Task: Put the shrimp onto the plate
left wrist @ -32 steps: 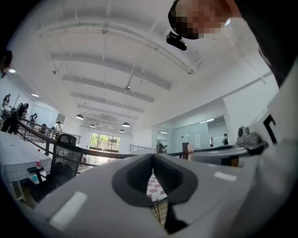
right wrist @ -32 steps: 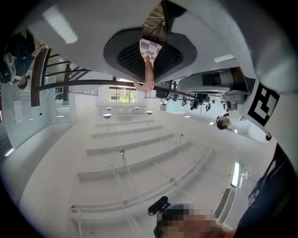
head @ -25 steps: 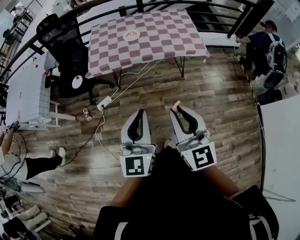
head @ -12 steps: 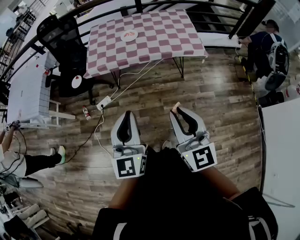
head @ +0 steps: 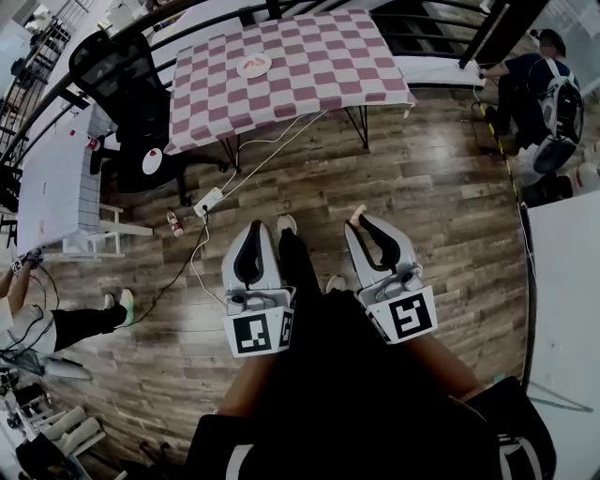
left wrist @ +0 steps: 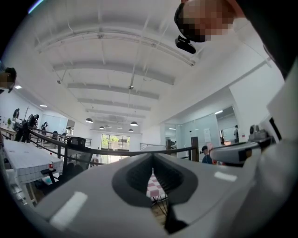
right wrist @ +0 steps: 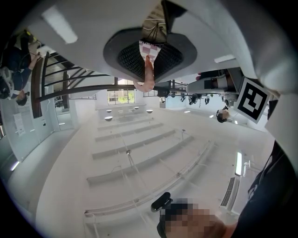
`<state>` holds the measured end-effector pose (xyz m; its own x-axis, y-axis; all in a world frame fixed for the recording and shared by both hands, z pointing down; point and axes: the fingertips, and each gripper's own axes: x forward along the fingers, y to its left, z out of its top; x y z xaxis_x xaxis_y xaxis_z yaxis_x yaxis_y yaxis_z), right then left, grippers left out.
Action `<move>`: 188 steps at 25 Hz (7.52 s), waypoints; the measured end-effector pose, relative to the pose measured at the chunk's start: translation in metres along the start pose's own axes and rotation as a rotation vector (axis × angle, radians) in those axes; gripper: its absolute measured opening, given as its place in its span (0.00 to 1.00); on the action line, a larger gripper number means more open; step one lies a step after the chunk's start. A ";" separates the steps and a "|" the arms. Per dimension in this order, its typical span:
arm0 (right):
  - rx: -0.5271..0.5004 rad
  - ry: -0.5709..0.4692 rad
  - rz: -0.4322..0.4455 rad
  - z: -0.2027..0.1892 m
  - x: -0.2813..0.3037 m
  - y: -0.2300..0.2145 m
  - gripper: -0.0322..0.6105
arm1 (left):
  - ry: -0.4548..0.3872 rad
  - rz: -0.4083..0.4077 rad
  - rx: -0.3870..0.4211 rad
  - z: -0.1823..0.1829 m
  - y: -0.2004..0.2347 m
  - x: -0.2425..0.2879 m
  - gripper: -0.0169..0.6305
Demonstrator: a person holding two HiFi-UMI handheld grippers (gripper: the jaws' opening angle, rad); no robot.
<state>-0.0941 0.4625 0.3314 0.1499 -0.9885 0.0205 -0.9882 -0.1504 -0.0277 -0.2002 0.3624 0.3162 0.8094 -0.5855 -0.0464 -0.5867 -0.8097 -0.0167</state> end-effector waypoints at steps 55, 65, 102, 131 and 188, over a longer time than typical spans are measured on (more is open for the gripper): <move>-0.074 0.176 0.069 -0.006 0.526 -0.066 0.14 | 0.065 -0.032 -0.131 -0.059 0.293 0.414 0.04; -0.064 0.206 0.135 -0.009 0.555 -0.067 0.14 | 0.092 0.017 -0.136 -0.065 0.310 0.436 0.04; -0.292 0.622 0.684 -0.176 0.720 -0.131 0.14 | 0.188 0.377 -0.066 -0.118 0.337 0.551 0.04; -0.459 0.967 0.805 -0.397 0.783 -0.158 0.15 | 0.259 0.510 -0.005 -0.137 0.351 0.545 0.04; -0.360 0.771 0.528 -0.284 0.742 -0.182 0.07 | 0.178 0.375 -0.124 -0.129 0.329 0.533 0.04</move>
<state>0.1882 -0.2389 0.6354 -0.2454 -0.6278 0.7387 -0.8922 0.4443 0.0813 0.0419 -0.2209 0.4146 0.5396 -0.8291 0.1463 -0.8419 -0.5323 0.0888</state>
